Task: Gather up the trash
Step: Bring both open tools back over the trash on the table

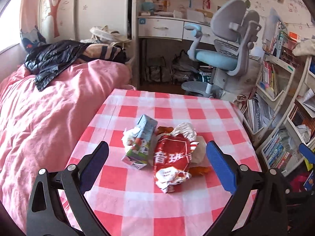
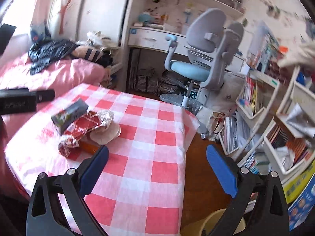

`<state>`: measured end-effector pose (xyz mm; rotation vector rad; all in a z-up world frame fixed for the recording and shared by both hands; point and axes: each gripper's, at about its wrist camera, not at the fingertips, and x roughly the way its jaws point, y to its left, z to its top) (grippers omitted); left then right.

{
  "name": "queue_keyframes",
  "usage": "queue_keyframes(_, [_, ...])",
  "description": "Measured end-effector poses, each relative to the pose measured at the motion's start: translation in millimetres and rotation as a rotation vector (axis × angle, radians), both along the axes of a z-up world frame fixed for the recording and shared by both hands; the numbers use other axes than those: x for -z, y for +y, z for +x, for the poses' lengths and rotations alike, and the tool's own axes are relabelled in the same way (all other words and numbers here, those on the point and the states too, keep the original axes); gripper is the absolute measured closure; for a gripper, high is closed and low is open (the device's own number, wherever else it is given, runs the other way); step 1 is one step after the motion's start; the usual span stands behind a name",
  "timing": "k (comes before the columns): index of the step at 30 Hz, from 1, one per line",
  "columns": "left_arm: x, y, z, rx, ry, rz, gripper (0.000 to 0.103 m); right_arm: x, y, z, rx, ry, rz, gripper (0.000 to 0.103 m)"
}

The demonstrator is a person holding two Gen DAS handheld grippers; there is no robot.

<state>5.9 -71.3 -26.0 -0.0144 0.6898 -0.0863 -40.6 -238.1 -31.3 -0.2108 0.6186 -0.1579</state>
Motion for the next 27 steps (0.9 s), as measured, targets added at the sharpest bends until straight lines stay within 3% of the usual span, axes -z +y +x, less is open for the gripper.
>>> queue_keyframes(15, [10.5, 2.4, 7.6, 0.006, 0.03, 0.025, 0.007, 13.0, 1.3, 11.6, 0.051, 0.063, 0.002, 0.008])
queue_keyframes(27, [13.1, -0.9, 11.2, 0.008, 0.041, 0.025, 0.007, 12.6, -1.9, 11.0, 0.051, 0.062, 0.004, 0.008])
